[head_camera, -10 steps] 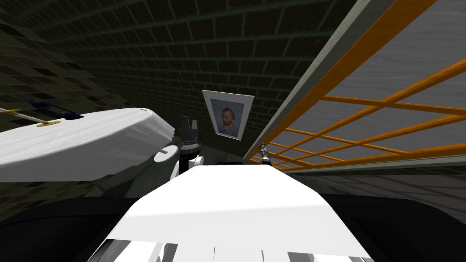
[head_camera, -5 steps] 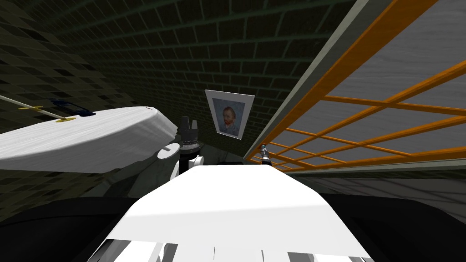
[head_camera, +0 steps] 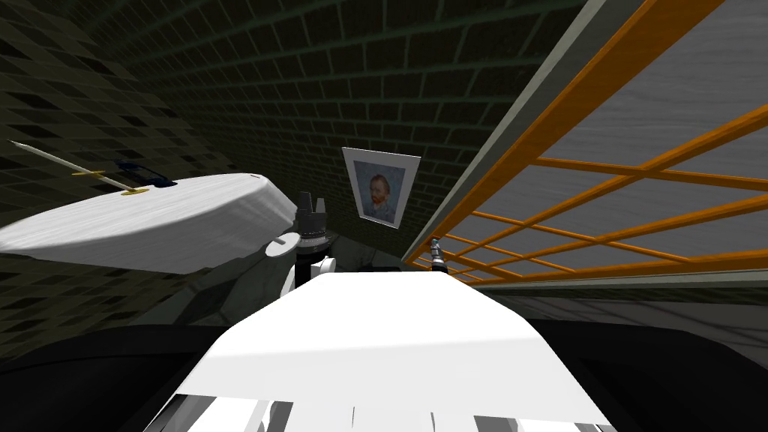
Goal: Pull the door open
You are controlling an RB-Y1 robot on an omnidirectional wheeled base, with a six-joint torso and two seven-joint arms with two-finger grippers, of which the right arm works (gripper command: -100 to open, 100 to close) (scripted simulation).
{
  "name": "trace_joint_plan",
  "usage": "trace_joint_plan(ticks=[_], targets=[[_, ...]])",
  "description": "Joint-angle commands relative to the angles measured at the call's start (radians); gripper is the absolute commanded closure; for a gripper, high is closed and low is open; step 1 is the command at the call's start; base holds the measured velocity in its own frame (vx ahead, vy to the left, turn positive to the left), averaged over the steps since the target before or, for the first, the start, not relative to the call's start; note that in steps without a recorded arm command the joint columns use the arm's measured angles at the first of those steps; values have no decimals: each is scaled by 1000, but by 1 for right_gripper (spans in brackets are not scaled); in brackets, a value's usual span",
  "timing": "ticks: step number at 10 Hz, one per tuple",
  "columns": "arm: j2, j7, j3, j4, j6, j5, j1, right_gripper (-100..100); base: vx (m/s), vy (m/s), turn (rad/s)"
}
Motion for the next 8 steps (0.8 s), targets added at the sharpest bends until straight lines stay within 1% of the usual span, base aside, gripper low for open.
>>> trace_joint_plan(ticks=[1, 2, 3, 5, 6, 8], targets=[[-3, -49, 3, 4, -1, -16, -1, 100, -38, -7, 54], [-5, -75, 7, 6, -2, -29, -2, 100, -55, -10, 83], [-5, -86, 7, 6, -2, -29, -2, 100, -41, -8, 34], [-10, -150, 16, 11, -3, -58, -4, 100, -59, -12, 86], [-12, -97, 6, 6, -13, -37, 12, -100, -33, 16, -13], [-17, -47, -4, 4, -31, -22, 33, -100, 8, 67, -55]])
